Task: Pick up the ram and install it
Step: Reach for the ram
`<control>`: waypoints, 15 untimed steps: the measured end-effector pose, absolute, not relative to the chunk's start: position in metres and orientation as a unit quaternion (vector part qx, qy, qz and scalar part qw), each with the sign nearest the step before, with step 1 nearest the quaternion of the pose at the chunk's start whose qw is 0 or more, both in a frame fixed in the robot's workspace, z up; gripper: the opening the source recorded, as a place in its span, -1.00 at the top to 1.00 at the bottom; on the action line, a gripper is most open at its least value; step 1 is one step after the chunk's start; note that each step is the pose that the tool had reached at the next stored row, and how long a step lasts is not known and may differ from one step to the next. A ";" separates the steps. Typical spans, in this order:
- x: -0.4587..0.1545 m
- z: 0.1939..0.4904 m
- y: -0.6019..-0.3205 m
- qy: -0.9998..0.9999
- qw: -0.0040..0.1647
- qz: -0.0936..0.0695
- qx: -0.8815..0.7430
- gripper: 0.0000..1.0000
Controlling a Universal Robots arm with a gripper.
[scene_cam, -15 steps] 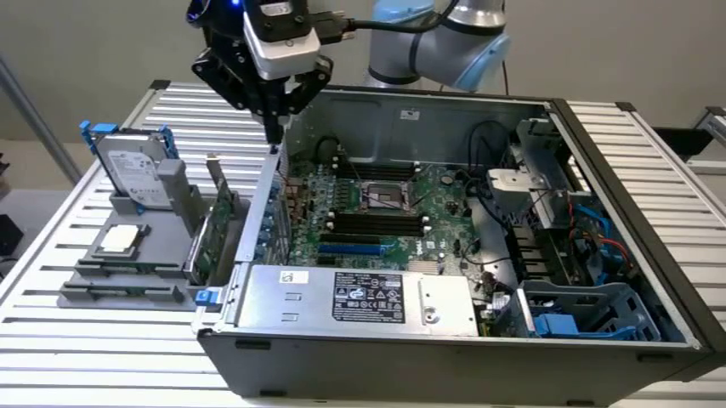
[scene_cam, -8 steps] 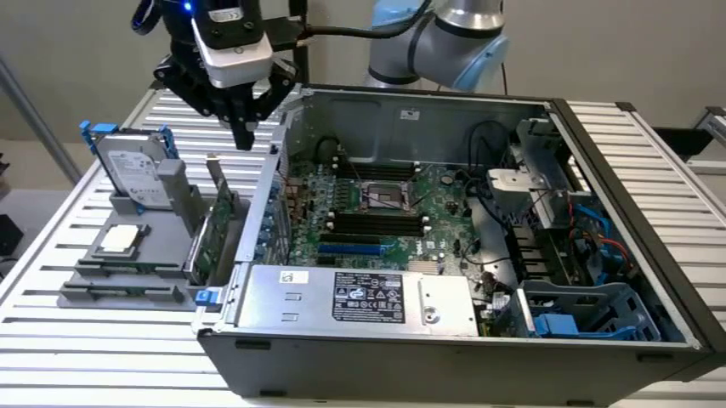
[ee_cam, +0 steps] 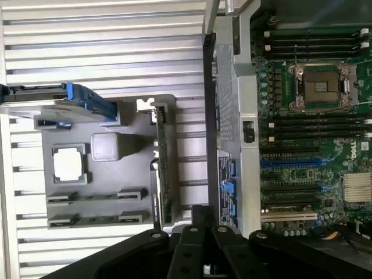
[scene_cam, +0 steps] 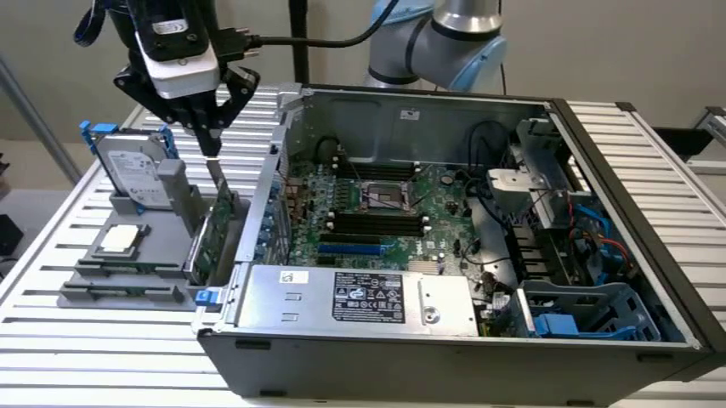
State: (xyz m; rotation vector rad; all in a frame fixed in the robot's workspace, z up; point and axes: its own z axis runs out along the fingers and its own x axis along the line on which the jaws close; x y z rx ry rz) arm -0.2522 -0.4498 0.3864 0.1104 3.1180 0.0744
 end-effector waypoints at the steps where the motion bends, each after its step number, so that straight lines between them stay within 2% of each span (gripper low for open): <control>1: -0.257 0.385 -0.450 0.999 0.010 0.024 0.035 1.00; 15: -0.320 0.371 -0.455 0.999 0.009 0.023 0.035 1.00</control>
